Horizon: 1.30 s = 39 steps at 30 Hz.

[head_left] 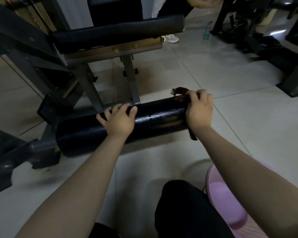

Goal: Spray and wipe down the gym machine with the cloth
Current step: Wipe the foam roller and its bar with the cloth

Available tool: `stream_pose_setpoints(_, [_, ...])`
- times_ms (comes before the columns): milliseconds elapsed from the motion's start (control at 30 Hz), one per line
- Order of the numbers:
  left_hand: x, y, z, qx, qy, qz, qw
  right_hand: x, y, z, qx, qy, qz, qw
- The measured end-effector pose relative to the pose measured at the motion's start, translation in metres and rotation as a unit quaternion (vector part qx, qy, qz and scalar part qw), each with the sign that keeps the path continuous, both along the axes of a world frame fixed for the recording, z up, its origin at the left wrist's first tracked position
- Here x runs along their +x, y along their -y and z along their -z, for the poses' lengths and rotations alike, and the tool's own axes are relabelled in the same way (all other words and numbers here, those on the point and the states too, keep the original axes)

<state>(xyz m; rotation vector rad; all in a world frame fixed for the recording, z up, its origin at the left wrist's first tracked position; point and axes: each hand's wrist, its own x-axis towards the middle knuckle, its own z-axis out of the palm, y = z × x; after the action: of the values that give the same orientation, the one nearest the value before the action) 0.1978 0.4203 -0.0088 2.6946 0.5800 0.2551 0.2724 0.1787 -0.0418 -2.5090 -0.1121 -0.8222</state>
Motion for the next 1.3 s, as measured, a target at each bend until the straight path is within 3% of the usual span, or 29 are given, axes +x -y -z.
stream_pose_setpoints(233, [-0.029, -0.033, -0.005, -0.046, 0.079, 0.045, 0.995, -0.027, -0.051, 0.002, 0.063, 0.021, -0.026, 0.997])
stream_pose_setpoints(500, [-0.086, -0.097, 0.011, -0.048, 0.049, -0.186, 0.98, -0.077, -0.173, 0.001, 0.031, 0.043, -0.14, 0.989])
stream_pose_setpoints(567, [-0.095, -0.107, 0.015, -0.128, 0.054, -0.227, 0.964, -0.086, -0.199, 0.001, 0.015, 0.037, -0.18, 0.983])
stream_pose_setpoints(667, [-0.108, -0.115, 0.021, -0.24, 0.107, -0.2, 0.944, -0.099, -0.239, -0.001, 0.004, 0.029, -0.245, 0.969])
stream_pose_setpoints(867, [-0.109, -0.102, 0.029, -0.336, 0.126, -0.259, 0.897, -0.103, -0.283, -0.03, -0.021, -0.086, -0.39, 0.916])
stream_pose_setpoints(967, [-0.107, -0.094, 0.032, -0.365, 0.133, -0.279, 0.878, -0.101, -0.288, -0.036, -0.071, -0.088, -0.444, 0.889])
stream_pose_setpoints(1300, [-0.09, -0.084, 0.022, -0.327, 0.151, -0.342, 0.868, -0.086, -0.212, -0.016, -0.112, 0.012, -0.318, 0.941])
